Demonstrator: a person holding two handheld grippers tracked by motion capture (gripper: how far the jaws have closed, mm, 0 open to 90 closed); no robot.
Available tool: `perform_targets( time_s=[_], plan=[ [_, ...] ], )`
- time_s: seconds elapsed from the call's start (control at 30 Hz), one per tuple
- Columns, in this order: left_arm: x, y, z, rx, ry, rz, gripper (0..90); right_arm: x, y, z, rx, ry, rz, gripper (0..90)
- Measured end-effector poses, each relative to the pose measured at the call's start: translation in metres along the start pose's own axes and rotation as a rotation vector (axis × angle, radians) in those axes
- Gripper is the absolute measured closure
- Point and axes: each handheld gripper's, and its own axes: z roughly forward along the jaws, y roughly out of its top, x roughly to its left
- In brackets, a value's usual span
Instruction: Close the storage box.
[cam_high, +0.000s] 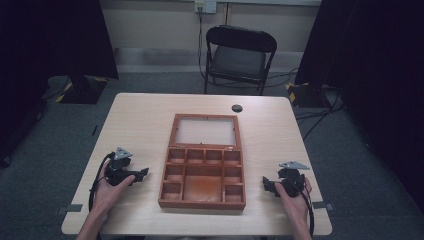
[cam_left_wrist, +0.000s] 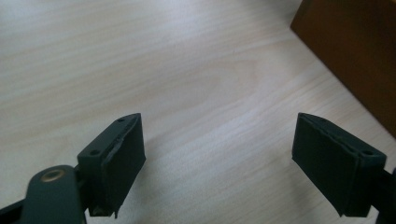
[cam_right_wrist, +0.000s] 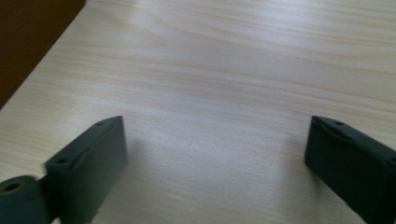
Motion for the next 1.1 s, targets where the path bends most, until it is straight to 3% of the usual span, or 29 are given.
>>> perform_targets(
  time_s=[0.07,0.13,0.17,0.37,0.43,0.57,0.67,0.7,0.77,0.87,0.97,1.0,1.03,1.1],
  plan=[
    [0.000,0.003,-0.003,-0.038,-0.006,-0.004,17.0,0.001,0.004,-0.001,-0.008,0.006,0.001,19.9],
    [0.001,0.007,-0.006,-0.044,-0.009,-0.009,17.7,0.001,0.008,-0.002,-0.021,0.000,0.017,17.1],
    [0.002,0.009,-0.006,-0.035,-0.006,0.000,17.7,0.001,0.010,-0.002,-0.025,0.008,0.017,21.1],
    [0.004,0.024,-0.006,-0.048,-0.023,-0.018,19.1,0.003,0.022,-0.005,-0.056,0.048,-0.001,18.7],
    [0.005,0.027,-0.004,-0.038,-0.013,0.000,20.7,0.003,0.029,-0.006,-0.065,0.067,-0.013,17.8],
    [0.005,0.033,-0.003,-0.071,-0.031,-0.033,20.7,0.002,0.040,-0.007,-0.092,0.070,-0.022,17.2],
    [0.004,0.037,-0.002,-0.062,-0.037,-0.034,20.7,0.001,0.047,-0.007,-0.105,0.075,-0.003,16.9],
    [0.004,0.043,-0.001,-0.054,-0.048,-0.029,20.6,0.001,0.053,-0.007,-0.129,0.098,0.008,16.8],
    [0.004,0.048,-0.003,-0.091,-0.039,-0.035,20.7,0.002,0.060,-0.006,-0.139,0.092,0.000,16.2],
    [0.007,0.059,-0.001,-0.091,-0.058,-0.057,20.7,0.006,0.070,-0.004,-0.149,0.093,-0.009,16.0],
    [0.008,0.066,-0.002,-0.094,-0.057,-0.052,20.8,0.008,0.078,-0.001,-0.153,0.100,-0.014,16.1],
    [0.008,0.070,-0.001,-0.100,-0.069,-0.057,20.8,0.009,0.082,0.000,-0.157,0.104,-0.018,16.2],
    [0.011,0.079,-0.002,-0.119,-0.127,-0.076,20.9,0.010,0.090,0.002,-0.173,0.112,-0.018,16.8],
    [0.010,0.088,-0.003,-0.114,-0.032,-0.011,20.7,0.012,0.099,0.005,-0.178,0.117,-0.031,16.8]
  ],
)
